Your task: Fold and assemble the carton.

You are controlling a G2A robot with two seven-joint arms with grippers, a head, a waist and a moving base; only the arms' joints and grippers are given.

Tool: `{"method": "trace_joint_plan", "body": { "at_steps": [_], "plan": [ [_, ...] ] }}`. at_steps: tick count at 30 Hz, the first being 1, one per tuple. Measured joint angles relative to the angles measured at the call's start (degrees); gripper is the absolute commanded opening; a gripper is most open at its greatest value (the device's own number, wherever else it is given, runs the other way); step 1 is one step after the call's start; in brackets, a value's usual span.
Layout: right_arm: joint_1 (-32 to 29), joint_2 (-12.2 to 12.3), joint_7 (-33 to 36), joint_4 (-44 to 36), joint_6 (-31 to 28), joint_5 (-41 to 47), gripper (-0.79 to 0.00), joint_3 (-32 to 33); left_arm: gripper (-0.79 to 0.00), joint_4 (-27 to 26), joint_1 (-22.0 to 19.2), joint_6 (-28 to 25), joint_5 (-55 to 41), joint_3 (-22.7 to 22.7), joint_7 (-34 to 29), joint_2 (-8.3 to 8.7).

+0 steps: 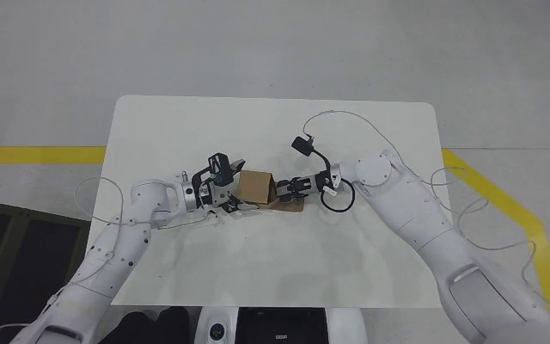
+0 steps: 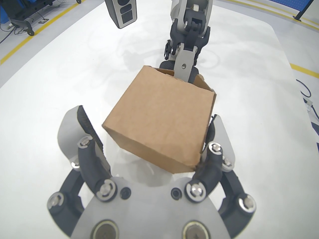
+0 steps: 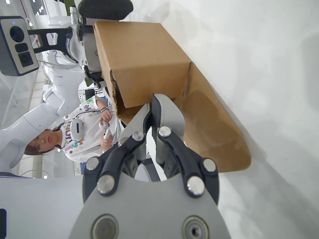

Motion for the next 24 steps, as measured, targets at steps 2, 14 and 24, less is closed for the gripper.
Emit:
{"method": "trace_joint_plan", "body": {
  "at_steps": [2,14,24],
  "plan": [
    [-0.25,-0.08,-0.60,-0.19,0.10,-0.32,-0.785,0.08,0.000,0.01,0.01,0.02,-0.10,-0.05,-0.09,-0.03],
    [0.54,-2.27,-2.05,2.38,-2.68,1.21,-0.785,-1.20,0.000,-0.08,0.16,0.07,-0.51,-0.29,-0.80,-0.16],
    [2.71,-4.85,-2.45,7.81,-5.38,2.39,-0.785,-2.84,0.000,-0.36,0.35,0.11,-1.39,-0.76,-2.18,-0.20]
  ]
}}
